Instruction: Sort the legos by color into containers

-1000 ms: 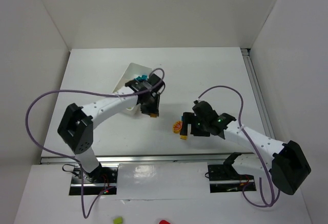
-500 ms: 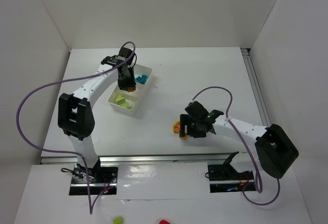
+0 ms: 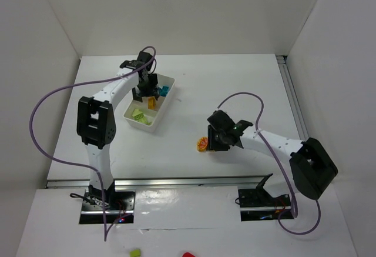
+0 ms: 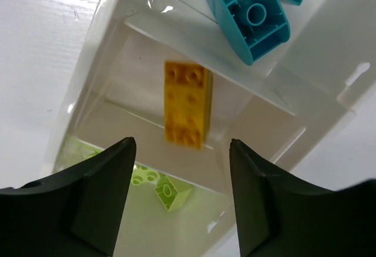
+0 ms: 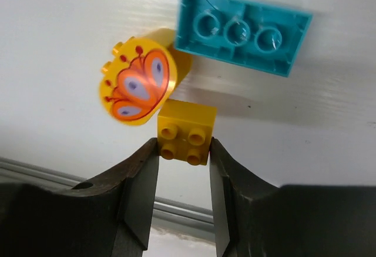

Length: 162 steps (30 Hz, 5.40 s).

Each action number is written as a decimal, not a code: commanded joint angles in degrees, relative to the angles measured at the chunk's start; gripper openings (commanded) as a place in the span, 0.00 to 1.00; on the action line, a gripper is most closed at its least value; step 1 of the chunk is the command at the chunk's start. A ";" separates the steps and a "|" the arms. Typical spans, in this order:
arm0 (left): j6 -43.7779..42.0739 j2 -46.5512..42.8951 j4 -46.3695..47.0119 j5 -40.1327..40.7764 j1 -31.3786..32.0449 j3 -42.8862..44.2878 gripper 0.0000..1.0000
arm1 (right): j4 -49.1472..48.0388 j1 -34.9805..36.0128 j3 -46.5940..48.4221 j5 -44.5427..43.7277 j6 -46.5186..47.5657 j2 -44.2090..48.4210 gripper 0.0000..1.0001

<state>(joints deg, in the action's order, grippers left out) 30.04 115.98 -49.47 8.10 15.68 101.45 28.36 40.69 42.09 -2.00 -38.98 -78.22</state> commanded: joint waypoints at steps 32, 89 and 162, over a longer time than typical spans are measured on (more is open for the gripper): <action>0.02 -32.49 -9.32 -3.62 -16.47 0.68 0.83 | -1.65 3.34 82.70 11.40 20.08 -52.29 0.43; -0.07 3.74 1.93 -2.92 33.54 -1.34 0.57 | -1.54 -35.16 -1.39 10.60 9.80 13.62 0.91; -3.41 -20.80 -3.96 0.52 -3.82 -0.46 0.94 | 3.81 0.09 12.06 -5.38 7.67 -6.42 0.90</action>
<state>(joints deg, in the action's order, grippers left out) 27.18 95.46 -53.23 9.28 11.46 101.08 31.00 40.36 55.59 -7.01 -32.93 -87.96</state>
